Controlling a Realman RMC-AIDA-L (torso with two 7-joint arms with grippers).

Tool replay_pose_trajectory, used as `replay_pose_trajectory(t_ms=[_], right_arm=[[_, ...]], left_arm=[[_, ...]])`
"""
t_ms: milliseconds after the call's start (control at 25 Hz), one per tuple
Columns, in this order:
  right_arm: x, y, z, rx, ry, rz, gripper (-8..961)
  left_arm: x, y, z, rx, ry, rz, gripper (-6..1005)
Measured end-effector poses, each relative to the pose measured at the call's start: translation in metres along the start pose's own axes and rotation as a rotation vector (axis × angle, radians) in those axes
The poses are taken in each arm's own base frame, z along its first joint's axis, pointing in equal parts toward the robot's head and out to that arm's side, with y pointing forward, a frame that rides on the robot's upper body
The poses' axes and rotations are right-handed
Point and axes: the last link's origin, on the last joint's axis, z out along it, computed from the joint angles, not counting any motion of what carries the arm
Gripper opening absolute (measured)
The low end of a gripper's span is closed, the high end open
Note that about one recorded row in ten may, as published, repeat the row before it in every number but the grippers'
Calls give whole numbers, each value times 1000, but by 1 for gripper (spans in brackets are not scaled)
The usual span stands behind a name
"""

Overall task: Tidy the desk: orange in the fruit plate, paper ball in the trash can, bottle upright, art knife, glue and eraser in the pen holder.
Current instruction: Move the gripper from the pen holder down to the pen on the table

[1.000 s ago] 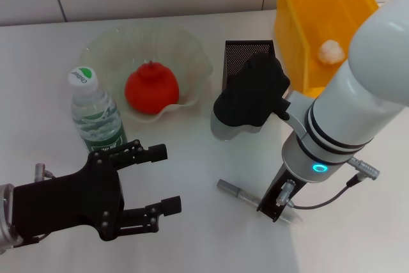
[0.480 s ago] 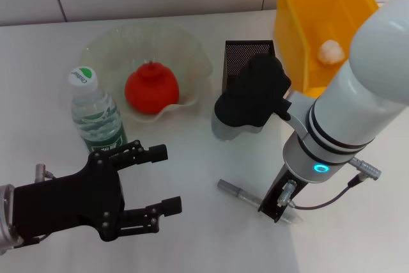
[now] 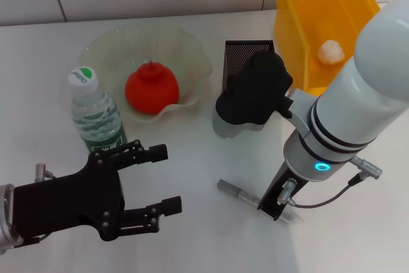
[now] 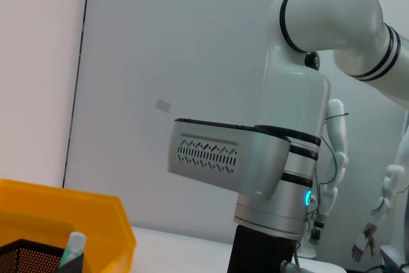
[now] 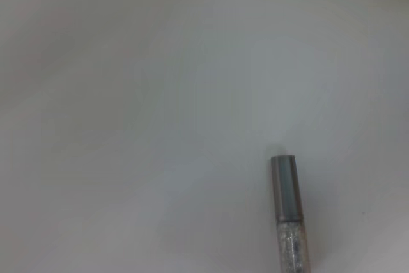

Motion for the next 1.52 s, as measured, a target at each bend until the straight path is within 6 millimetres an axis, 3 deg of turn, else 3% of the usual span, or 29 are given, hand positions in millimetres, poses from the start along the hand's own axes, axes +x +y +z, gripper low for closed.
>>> replay_pose_trajectory(t_ms=[200, 880, 1520], right_arm=[[0, 0, -1, -14, -6, 7, 32], [0, -7, 4, -14, -8, 42, 282], [0, -5, 8, -15, 4, 32, 277]], left_arm=[[1, -1, 0, -2, -1, 3, 815], [2, -1, 0, -6, 0, 10, 815], [2, -1, 0, -5, 0, 10, 815]])
